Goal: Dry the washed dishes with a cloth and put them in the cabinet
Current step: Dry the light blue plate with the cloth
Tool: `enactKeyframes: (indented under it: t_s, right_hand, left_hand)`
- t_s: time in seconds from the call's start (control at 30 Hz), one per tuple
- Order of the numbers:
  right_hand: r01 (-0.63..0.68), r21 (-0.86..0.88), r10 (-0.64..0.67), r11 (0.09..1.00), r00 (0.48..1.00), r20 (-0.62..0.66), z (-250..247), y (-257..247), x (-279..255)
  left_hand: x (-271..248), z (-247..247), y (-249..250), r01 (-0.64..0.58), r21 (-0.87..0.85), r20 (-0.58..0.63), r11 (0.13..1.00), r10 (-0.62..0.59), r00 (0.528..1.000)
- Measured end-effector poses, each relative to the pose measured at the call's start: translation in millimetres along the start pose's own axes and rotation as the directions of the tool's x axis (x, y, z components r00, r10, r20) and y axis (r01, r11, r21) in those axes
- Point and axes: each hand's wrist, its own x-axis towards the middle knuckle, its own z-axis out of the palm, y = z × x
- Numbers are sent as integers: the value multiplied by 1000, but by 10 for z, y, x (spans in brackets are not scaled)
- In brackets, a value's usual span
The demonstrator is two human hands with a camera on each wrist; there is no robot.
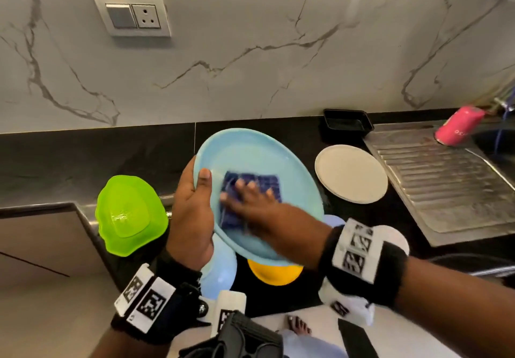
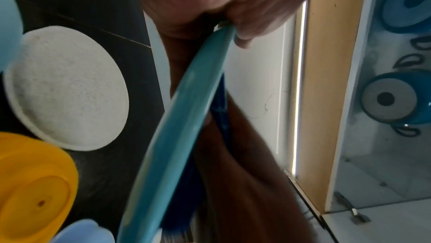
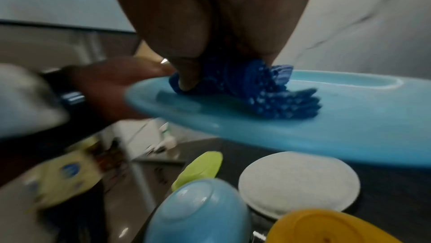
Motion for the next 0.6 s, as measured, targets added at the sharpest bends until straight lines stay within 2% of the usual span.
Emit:
enactKeyframes:
  t_s: [0.1,0.13,0.17,0.2,0.23,0.3,0.37,0.4,0.47,0.53,0.6]
  right_hand:
    - [258,-191,-219,947,954,204,-53,183,-334]
    - [297,-258,-243,919,944,224,-79,351,-401]
    - [280,-305,-219,910,951,219,-149,534,-446]
    - [198,-302,-140,933,969,203,-205,728,-447]
    - [63,-244,-16,968,982,189,-300,871,-408]
    - [-165,-31,167,986,981,99,-490,1062,-202]
    - [-229,115,234,967,972,-34,-662,1036,69]
    - [-199,152,212,968,975,-70,-706,945,177]
    - [-78,143,87,987,995,-57,-688,653,306]
    - [77,3,-77,997,997,-5,-587,364,253]
    - [181,-156,-186,971,982,-14,-526,238,143]
  left_hand:
    - [44,-16,-16,-30,23,-61,999,31,998]
    - [37,-45,-13,-34,27,-68,999,36,997]
    - [33,-40,-8,-43,36,-76,998,45,996]
    - [26,-17,-4,-54,49,-76,997,58,995]
    - [12,34,1,-65,60,-55,996,68,996]
    - [-32,186,-25,-82,78,24,994,80,997]
    - [-74,368,-44,-106,101,92,989,96,991]
    - [-71,446,-40,-126,109,118,986,113,987]
    - [-26,547,22,-183,99,160,978,165,973]
    - [50,558,108,-217,62,143,974,207,968]
    - [89,531,175,-234,38,132,971,228,965]
